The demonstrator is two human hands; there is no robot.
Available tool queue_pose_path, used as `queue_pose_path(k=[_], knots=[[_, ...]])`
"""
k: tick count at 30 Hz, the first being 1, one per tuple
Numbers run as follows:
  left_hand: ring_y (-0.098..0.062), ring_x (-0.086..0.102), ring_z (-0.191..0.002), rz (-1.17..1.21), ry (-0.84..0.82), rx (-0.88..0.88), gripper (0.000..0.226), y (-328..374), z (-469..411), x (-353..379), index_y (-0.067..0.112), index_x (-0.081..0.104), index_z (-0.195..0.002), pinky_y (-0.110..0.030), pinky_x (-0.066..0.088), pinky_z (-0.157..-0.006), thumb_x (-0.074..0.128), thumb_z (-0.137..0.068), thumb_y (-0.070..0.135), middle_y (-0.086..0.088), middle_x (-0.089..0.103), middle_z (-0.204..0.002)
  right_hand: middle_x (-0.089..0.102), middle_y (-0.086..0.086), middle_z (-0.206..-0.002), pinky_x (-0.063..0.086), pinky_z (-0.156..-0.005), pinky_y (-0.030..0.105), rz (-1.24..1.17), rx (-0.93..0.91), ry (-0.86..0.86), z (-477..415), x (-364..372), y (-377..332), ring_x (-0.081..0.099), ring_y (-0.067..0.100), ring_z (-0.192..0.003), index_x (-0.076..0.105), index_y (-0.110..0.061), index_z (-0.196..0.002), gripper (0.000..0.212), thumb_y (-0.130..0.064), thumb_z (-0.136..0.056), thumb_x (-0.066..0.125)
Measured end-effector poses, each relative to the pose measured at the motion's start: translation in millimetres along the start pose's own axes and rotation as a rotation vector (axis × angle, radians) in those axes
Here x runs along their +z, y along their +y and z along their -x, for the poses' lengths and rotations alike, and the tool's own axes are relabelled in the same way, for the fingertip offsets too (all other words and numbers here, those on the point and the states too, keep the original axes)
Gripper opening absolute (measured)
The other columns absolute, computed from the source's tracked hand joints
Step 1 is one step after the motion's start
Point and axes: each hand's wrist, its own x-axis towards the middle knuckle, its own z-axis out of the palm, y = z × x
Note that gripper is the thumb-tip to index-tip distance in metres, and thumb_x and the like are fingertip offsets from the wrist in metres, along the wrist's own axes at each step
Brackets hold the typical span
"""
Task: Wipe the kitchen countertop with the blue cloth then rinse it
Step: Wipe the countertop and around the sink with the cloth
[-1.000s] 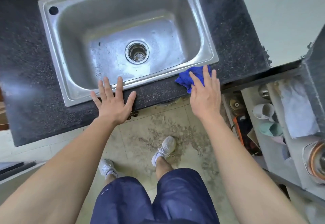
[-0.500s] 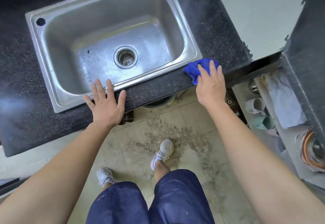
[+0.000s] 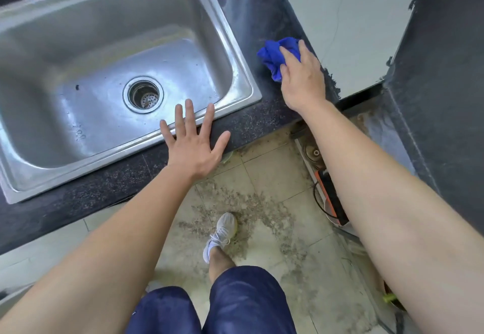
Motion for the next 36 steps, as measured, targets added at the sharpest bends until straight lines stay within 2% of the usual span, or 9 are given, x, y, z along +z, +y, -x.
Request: queue_pose_path(k=[2,5,8,12,15,20,26,32,36], knots=[[-0.026,-0.030,-0.147,0.009,-0.013,-0.011,0.071,-0.3,-0.3,-0.3,0.044,-0.020,-0.151,-0.059,-0.018,-0.115,0.004,-0.092,0.075,-0.005,-0.028,-0.162,0.008,0.008,-0.167,0.017,-0.121,0.049,0.000,0.051,-0.048,-19.5,6.3,-5.3,0.010,0.037,-0.151,0.031,-0.033,-0.154,0.048,-0.033,-0.106,0.034],[-0.025,-0.030,-0.147,0.017,-0.027,-0.010,0.069,1.8,-0.8,-3.3,0.044,-0.020,-0.151,-0.057,-0.019,-0.116,0.004,-0.093,0.073,-0.004,-0.027,-0.162,0.011,0.008,-0.166,0.010,-0.123,0.050,-0.046,0.045,-0.001,-6.9,24.5,-9.6,0.007,0.037,-0.152,0.036,-0.031,-0.153,0.049,-0.035,-0.104,0.035],[-0.025,-0.031,-0.146,0.018,-0.064,-0.016,0.069,2.4,-0.2,-6.7,0.044,-0.020,-0.151,-0.058,-0.019,-0.116,0.003,-0.093,0.072,-0.005,-0.029,-0.161,0.024,0.012,-0.163,0.016,-0.121,0.053,-0.045,-0.094,0.013,59.9,38.1,7.9,0.017,0.041,-0.149,0.046,-0.025,-0.148,0.049,-0.037,-0.101,0.038],[-0.025,-0.032,-0.146,0.017,-0.082,-0.019,0.070,2.5,-0.1,-8.3,0.043,-0.020,-0.152,-0.058,-0.018,-0.116,0.002,-0.093,0.072,-0.005,-0.030,-0.161,0.019,0.009,-0.165,0.018,-0.121,0.053,0.001,-0.177,-0.095,104.1,33.0,47.0,0.014,0.040,-0.151,0.042,-0.027,-0.150,0.048,-0.037,-0.104,0.040],[-0.026,-0.033,-0.146,0.011,-0.090,-0.021,0.071,2.8,-0.5,-9.0,0.042,-0.022,-0.151,-0.058,-0.018,-0.115,0.002,-0.092,0.074,-0.005,-0.031,-0.160,0.008,0.010,-0.167,0.012,-0.123,0.052,0.057,-0.127,-0.121,64.8,22.4,41.7,0.006,0.040,-0.151,0.031,-0.030,-0.155,0.051,-0.041,-0.105,0.035],[-0.026,-0.035,-0.145,0.002,-0.110,-0.033,0.074,2.5,-2.4,-8.3,0.043,-0.024,-0.150,-0.058,-0.019,-0.115,0.002,-0.090,0.077,-0.005,-0.033,-0.159,-0.003,0.014,-0.167,0.006,-0.123,0.051,0.086,-0.036,-0.132,-58.6,4.9,-3.6,-0.001,0.043,-0.151,0.018,-0.034,-0.158,0.057,-0.046,-0.103,0.029],[-0.025,-0.034,-0.145,0.003,-0.094,-0.036,0.072,1.3,-3.3,-5.2,0.044,-0.024,-0.150,-0.056,-0.019,-0.116,0.004,-0.091,0.075,-0.003,-0.033,-0.160,-0.001,0.012,-0.167,-0.001,-0.123,0.052,0.036,-0.071,-0.101,-124.9,16.2,-63.7,-0.005,0.042,-0.151,0.019,-0.034,-0.158,0.057,-0.042,-0.102,0.027],[-0.025,-0.032,-0.146,0.023,-0.092,-0.031,0.071,0.7,-3.2,-6.0,0.044,-0.020,-0.151,-0.058,-0.017,-0.116,0.005,-0.092,0.074,-0.004,-0.030,-0.161,0.008,0.009,-0.167,0.004,-0.123,0.049,-0.037,-0.177,-0.071,-8.7,26.3,1.4,0.003,0.039,-0.152,0.032,-0.035,-0.154,0.054,-0.045,-0.101,0.033],[-0.026,-0.032,-0.146,0.017,-0.091,-0.022,0.072,0.5,-2.7,-7.0,0.043,-0.020,-0.151,-0.058,-0.017,-0.116,0.004,-0.092,0.075,-0.004,-0.030,-0.161,0.007,0.008,-0.167,0.005,-0.124,0.050,-0.024,-0.025,-0.051,53.7,23.6,59.5,0.003,0.037,-0.153,0.034,-0.035,-0.153,0.053,-0.044,-0.102,0.039]])
